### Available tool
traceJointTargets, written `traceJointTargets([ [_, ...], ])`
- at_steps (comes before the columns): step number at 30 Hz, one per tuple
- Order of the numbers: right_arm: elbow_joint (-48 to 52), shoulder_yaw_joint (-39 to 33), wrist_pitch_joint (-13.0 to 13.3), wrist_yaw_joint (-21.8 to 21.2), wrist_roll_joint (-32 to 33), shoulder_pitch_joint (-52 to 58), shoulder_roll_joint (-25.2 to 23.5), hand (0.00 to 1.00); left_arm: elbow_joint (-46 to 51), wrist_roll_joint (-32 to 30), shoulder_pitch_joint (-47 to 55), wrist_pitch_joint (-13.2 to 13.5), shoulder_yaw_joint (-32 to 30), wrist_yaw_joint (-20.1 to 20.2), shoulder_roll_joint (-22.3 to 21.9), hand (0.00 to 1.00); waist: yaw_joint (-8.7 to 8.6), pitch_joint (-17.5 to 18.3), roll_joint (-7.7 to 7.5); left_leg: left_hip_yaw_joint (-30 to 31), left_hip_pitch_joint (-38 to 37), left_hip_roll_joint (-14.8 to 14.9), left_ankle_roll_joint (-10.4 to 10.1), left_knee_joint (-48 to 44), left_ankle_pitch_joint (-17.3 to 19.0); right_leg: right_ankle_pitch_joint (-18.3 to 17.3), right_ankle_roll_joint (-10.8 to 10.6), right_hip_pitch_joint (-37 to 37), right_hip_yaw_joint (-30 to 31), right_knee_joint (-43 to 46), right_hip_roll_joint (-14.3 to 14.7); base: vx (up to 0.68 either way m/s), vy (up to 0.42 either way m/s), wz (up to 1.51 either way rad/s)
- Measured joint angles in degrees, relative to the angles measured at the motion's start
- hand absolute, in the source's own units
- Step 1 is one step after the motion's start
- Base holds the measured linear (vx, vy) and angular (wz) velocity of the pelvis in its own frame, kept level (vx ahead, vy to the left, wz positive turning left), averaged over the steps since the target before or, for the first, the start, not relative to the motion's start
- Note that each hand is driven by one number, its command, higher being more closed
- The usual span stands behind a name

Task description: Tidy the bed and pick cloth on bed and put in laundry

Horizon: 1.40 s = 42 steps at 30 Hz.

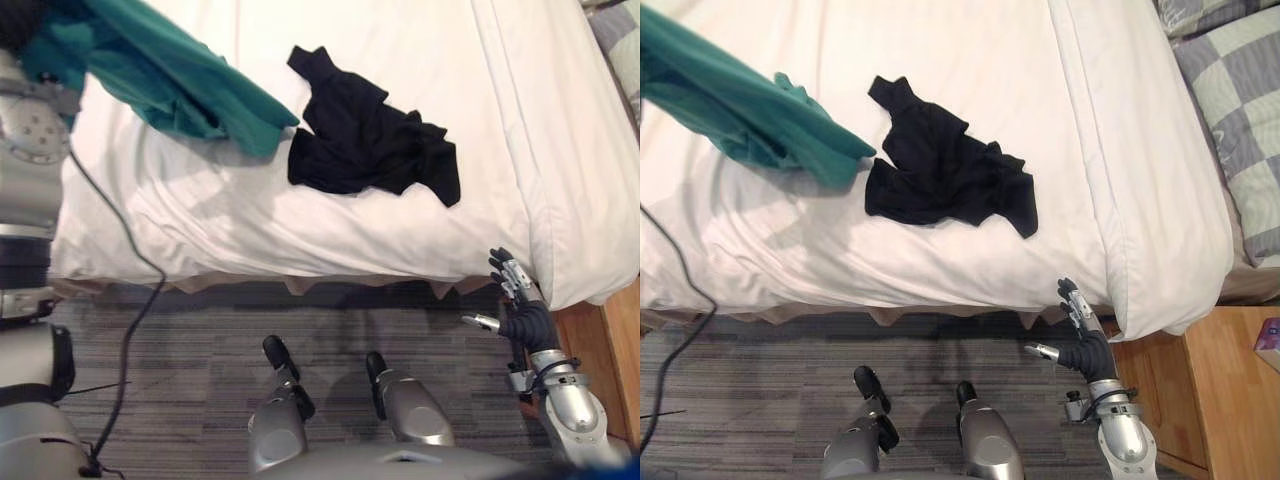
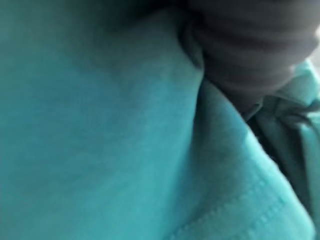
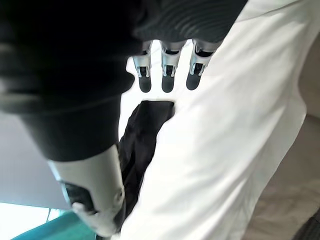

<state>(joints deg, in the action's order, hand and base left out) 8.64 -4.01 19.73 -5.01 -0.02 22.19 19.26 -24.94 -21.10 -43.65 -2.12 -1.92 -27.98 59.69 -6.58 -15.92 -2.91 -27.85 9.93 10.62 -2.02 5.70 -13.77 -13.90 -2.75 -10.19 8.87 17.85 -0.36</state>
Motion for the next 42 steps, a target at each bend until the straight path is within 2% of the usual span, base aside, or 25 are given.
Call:
traceJointTargets([
  [3, 0.0, 0.0, 0.5, 0.9, -2.7, -5.6, 4.6, 0.0, -3.8, 0.9, 0.5, 0.8, 0.2, -1.8, 0.0, 1.0, 0.59, 0.0, -0.06, 0.3, 1.3, -0.1, 0.1, 0.2, -0.1, 1.0, -0.3, -0.6, 0.0, -0.8, -0.1, -0.07, 0.027, 0.03],
  [7, 0.0, -0.1, 0.3, 2.5, -2.7, -14.0, 11.0, 0.0, -3.2, 1.2, 0.6, 4.8, 0.2, -4.8, 0.3, 1.0, 1.96, 0.1, -0.12, 2.1, 2.5, -0.7, 0.8, 0.0, -1.2, 1.2, -0.5, -1.1, -1.0, -0.8, -0.6, -0.02, 0.018, 0.17],
  [8, 0.0, -0.1, -0.2, 3.0, -2.6, -16.8, 12.4, 0.0, -1.7, 0.9, 0.8, 5.5, 0.2, -5.0, 1.4, 1.0, 2.88, 0.1, -0.12, 2.7, 2.5, -0.9, 1.0, -0.1, -1.5, 1.2, -0.5, -0.8, -1.6, -0.8, -0.8, 0.03, 0.007, 0.29],
  [10, -0.1, 0.1, -1.8, 3.1, -2.6, -20.3, 13.9, 0.0, 2.2, -0.2, 2.2, 5.8, -0.4, -4.9, 4.3, 1.0, 3.56, 0.1, -0.12, 3.9, 2.2, -1.3, 1.2, -0.1, -1.9, 0.7, -0.3, 0.3, -2.7, -0.7, -1.1, 0.04, 0.009, 0.38],
  [12, -1.8, 1.6, -4.2, 3.0, -2.5, -24.1, 15.6, 0.0, 5.1, 1.0, 2.2, 6.4, -1.8, -4.4, 6.8, 1.0, 5.12, 0.1, -0.14, 5.4, 0.2, -2.1, 1.2, -0.1, -2.0, -0.4, -0.2, 3.3, -4.1, -0.6, -1.8, 0.06, 0.0, 0.4],
  [13, -2.4, 2.3, -4.9, 2.9, -2.4, -25.1, 15.8, 0.0, 5.7, 2.8, 2.2, 6.7, -2.4, -3.5, 7.7, 1.0, 5.55, 0.1, -0.09, 6.2, -0.3, -2.3, 1.2, -0.1, -1.9, -0.6, -0.1, 4.1, -4.7, -0.5, -1.9, 0.03, -0.02, 0.39],
  [15, -5.6, 5.3, -8.1, 2.5, -2.3, -29.8, 15.8, 0.0, 6.8, 7.8, 2.1, 9.1, -5.1, 1.2, 10.5, 1.0, 6.75, 0.9, 0.24, 7.8, -1.0, -2.3, 1.0, 0.2, -1.8, -1.1, 0.4, 5.9, -6.5, -0.8, -1.9, 0.01, -0.041, 0.37],
  [16, -6.5, 6.1, -9.2, 2.3, -2.4, -30.9, 15.8, 0.0, 7.2, 9.0, 2.2, 9.7, -5.8, 2.7, 10.6, 1.0, 7.34, 1.3, 0.51, 8.2, -1.0, -2.3, 1.0, 0.2, -1.3, -1.2, 0.4, 6.3, -7.0, -1.0, -1.8, -0.01, -0.041, 0.39],
  [18, -10.9, 9.0, -12.7, 1.9, -2.4, -35.6, 15.8, 0.0, 8.5, 11.2, 3.6, 13.0, -7.7, 8.3, 10.7, 1.0, 9.33, 2.3, 1.26, 10.1, -1.0, -2.4, 0.9, 0.3, -0.8, -1.2, 0.5, 7.8, -9.1, -1.9, -1.8, -0.01, -0.026, 0.38],
  [19, -11.9, 9.5, -13.7, 1.8, -2.4, -36.8, 15.8, 0.0, 8.7, 11.6, 4.4, 13.9, -8.3, 9.7, 10.7, 1.0, 9.77, 2.4, 1.31, 10.3, -1.0, -2.4, 0.9, 0.3, -0.8, -1.2, 0.5, 8.0, -9.5, -2.0, -1.8, -0.01, -0.019, 0.32],
  [22, -20.8, 11.5, -18.8, 2.3, -2.4, -45.0, 15.4, 0.0, 8.9, 13.2, 10.1, 18.0, -9.7, 15.9, 10.6, 1.0, 12.66, 2.2, 0.87, 13.4, 0.4, -2.5, 0.8, 0.2, -1.1, -1.1, 0.6, 8.5, -12.4, -3.1, -1.5, -0.02, -0.034, 0.43],
  [24, -26.1, 11.5, -21.0, 4.0, -2.4, -50.0, 15.4, 0.0, 8.3, 13.2, 12.0, 19.5, -9.9, 17.5, 10.3, 1.0, 13.91, 1.7, 0.12, 15.0, 2.4, -2.4, 0.8, 0.1, -1.1, -0.9, 0.8, 7.5, -13.6, -3.4, -1.1, -0.02, -0.037, 0.45],
  [26, -35.5, 11.2, -23.4, 7.5, -2.2, -59.2, 15.5, 0.0, 6.6, 15.2, 13.4, 21.5, -10.3, 20.1, 8.2, 1.0, 16.29, -0.1, -1.41, 17.0, 5.1, -1.5, 0.2, -0.1, -2.6, -0.4, 1.4, 6.2, -15.4, -4.0, -0.1, -0.01, -0.035, 0.38],
  [27, -37.2, 11.2, -23.7, 8.3, -2.0, -61.3, 15.6, 0.0, 6.0, 16.4, 13.4, 21.8, -10.4, 21.1, 7.4, 1.0, 16.9, -0.9, -1.7, 17.6, 5.4, -1.4, 0.1, -0.1, -3.0, -0.4, 1.4, 6.1, -15.8, -4.1, 0.0, 0.01, -0.023, 0.36],
  [29, -41.5, 11.1, -23.9, 10.1, -1.2, -68.6, 16.1, 0.0, 4.1, 21.7, 13.6, 21.8, -11.3, 25.7, 4.9, 1.0, 18.21, -3.8, -2.67, 19.1, 6.9, -1.6, -0.3, -0.1, -3.5, -0.5, 1.5, 5.4, -17.5, -4.3, 0.2, -0.01, -0.013, 0.38],
  [31, -44.5, 11.1, -23.8, 10.7, -1.3, -75.7, 18.5, 0.0, 3.9, 30.4, 14.9, 20.2, -12.9, 33.8, 2.1, 1.0, 19.75, -6.6, -2.78, 19.8, 9.1, -1.9, -0.4, -0.1, -3.8, -0.5, 1.5, 4.0, -18.3, -4.3, 0.1, 0.03, 0.025, 0.28],
  [32, -45.1, 11.1, -23.8, 10.8, -1.3, -77.0, 18.8, 0.0, 3.9, 32.3, 15.7, 19.6, -13.4, 35.6, 1.4, 1.0, 19.9, -7.1, -2.75, 20.1, 9.4, -2.2, -0.4, -0.1, -4.1, -0.5, 1.5, 3.8, -18.5, -4.3, 0.0, 0.06, 0.037, 0.22],
  [33, -46.2, 11.1, -23.8, 11.1, -1.3, -78.6, 19.5, 0.0, 3.9, 35.2, 17.7, 17.9, -14.6, 39.6, -0.4, 1.0, 20.06, -8.0, -2.8, 20.5, 9.7, -2.7, -0.1, -0.1, -4.7, -0.6, 1.5, 3.8, -18.8, -4.2, -0.2, 0.06, 0.024, 0.23],
  [34, -46.6, 11.1, -23.8, 11.3, -1.3, -79.0, 19.9, 0.0, 3.9, 35.9, 18.9, 17.2, -15.1, 41.5, -1.5, 1.0, 20.05, -8.3, -2.8, 20.6, 10.1, -2.8, 0.1, -0.1, -5.0, -0.6, 1.5, 3.6, -18.9, -4.3, -0.4, 0.1, 0.007, 0.28],
  [36, -49.2, 11.0, -24.0, 11.6, -1.4, -80.4, 21.5, 0.0, 4.0, 36.1, 25.7, 16.0, -17.1, 45.8, -7.1, 1.0, 20.07, -9.1, -2.83, 21.0, 10.8, -3.3, 0.3, -0.1, -5.2, -0.6, 1.5, 3.1, -19.0, -4.3, -0.9, 0.09, -0.002, 0.2],
  [37, -49.7, 11.0, -24.1, 11.6, -1.6, -80.6, 22.1, 0.0, 4.0, 36.1, 27.3, 16.0, -17.2, 46.2, -8.7, 1.0, 20.09, -9.1, -2.82, 21.0, 11.2, -3.4, 0.3, -0.1, -5.2, -0.6, 1.5, 2.8, -19.0, -4.4, -1.0, 0.07, 0.014, 0.08],
  [39, -50.7, 11.0, -25.3, 11.5, -4.8, -81.1, 24.2, 0.0, 4.0, 32.5, 32.7, 16.1, -17.2, 45.9, -14.7, 1.0, 20.17, -10.6, -2.78, 21.1, 11.4, -3.4, 0.2, -0.1, -5.2, -0.6, 1.5, 2.4, -19.0, -4.8, -1.1, 0.02, 0.004, 0.02],
  [42, -50.9, 11.3, -27.3, 10.4, -7.4, -81.1, 27.0, 0.0, 4.0, 28.9, 36.4, 16.1, -16.5, 42.7, -19.2, 1.0, 20.11, -11.4, -2.73, 21.0, 13.1, -2.8, -1.0, -0.1, -4.1, -0.7, 1.7, 0.5, -19.0, -4.8, -0.5, -0.04, -0.014, -0.11],
])
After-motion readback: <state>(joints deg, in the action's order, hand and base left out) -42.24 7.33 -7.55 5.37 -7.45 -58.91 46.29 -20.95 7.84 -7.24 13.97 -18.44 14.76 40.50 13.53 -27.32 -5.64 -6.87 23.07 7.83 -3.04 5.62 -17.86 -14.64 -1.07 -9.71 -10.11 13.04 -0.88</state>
